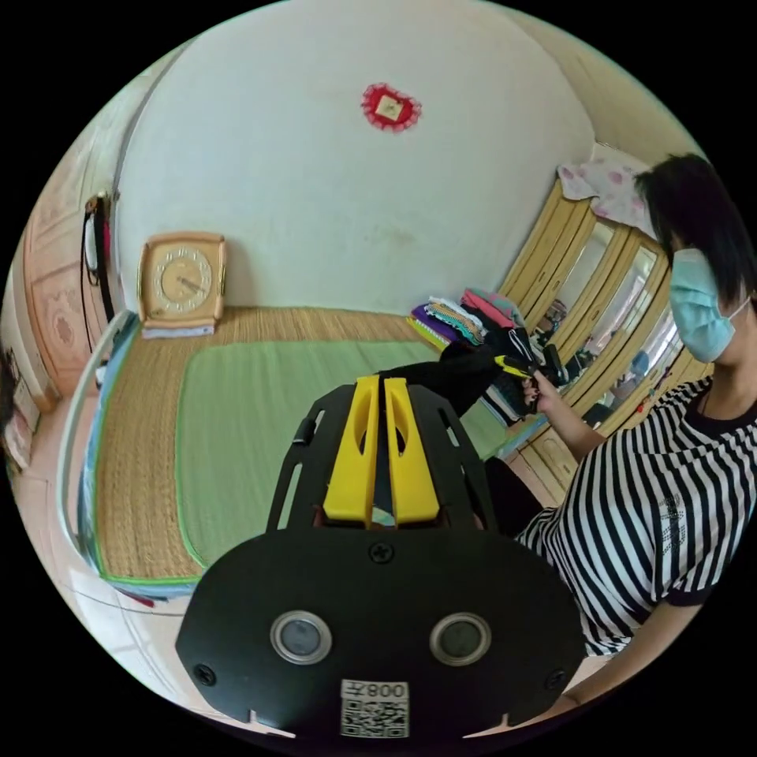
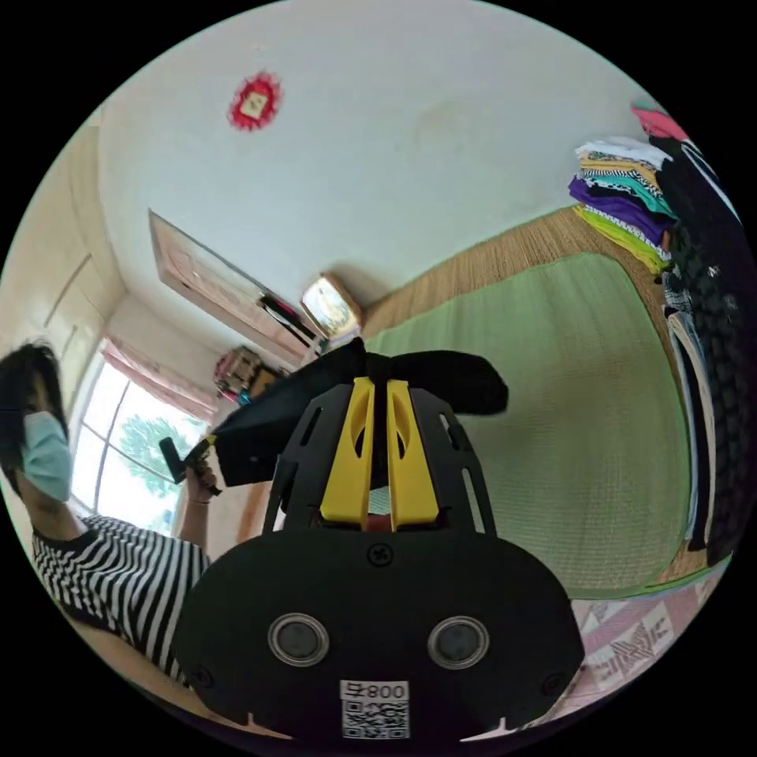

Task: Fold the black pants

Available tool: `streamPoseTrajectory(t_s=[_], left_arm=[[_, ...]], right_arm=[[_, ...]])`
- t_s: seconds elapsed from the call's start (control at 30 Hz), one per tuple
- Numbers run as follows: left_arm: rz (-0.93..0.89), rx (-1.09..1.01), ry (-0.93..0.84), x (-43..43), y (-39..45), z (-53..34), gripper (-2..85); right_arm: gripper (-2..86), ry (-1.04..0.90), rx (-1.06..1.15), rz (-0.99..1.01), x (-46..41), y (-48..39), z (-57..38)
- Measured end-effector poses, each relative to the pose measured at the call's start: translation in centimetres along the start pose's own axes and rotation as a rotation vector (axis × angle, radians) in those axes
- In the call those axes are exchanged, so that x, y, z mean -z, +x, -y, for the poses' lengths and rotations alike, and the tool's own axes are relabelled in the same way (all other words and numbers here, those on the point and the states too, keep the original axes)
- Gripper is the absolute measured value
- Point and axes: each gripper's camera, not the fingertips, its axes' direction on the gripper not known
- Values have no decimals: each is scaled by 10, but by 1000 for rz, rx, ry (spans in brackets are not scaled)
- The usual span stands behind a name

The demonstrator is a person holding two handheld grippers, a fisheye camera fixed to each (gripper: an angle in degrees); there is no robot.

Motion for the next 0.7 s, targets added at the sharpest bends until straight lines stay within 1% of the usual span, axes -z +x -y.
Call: streamPoseTrajectory(t_s=[0.1,0.17,0.2,0.23,0.27,0.3,0.37,0.4,0.47,0.53,0.6,0.7], left_arm=[[13,-34,-28,0,-4,32,9],[27,-30,-54,-11,-12,46,9],[45,-6,-90,-22,-20,51,9],[42,6,-113,-28,-24,52,9],[13,32,-148,-42,-32,51,10],[-11,66,-187,-56,-39,47,10],[-10,100,-271,-77,-46,38,9],[-7,119,-320,-89,-48,32,9],[-6,139,-363,-100,-50,27,9],[-25,160,-368,-104,-52,25,9],[-32,178,-357,-103,-54,26,9],[-18,183,-367,-101,-57,29,9]], right_arm=[[16,75,-2,43,30,-10,-9],[18,105,-26,11,43,-7,-14],[19,124,-76,-93,52,4,-21],[20,131,-121,-139,55,13,-26],[21,127,-215,-167,61,37,-38],[21,82,-292,-190,62,64,-54],[21,37,-418,-218,61,95,-81],[22,18,-431,-212,58,102,-92],[27,-19,-421,-232,50,102,-94],[38,-59,-373,-257,39,93,-81],[63,-98,-240,-321,27,66,-52],[86,-98,-73,-440,23,24,-26]])
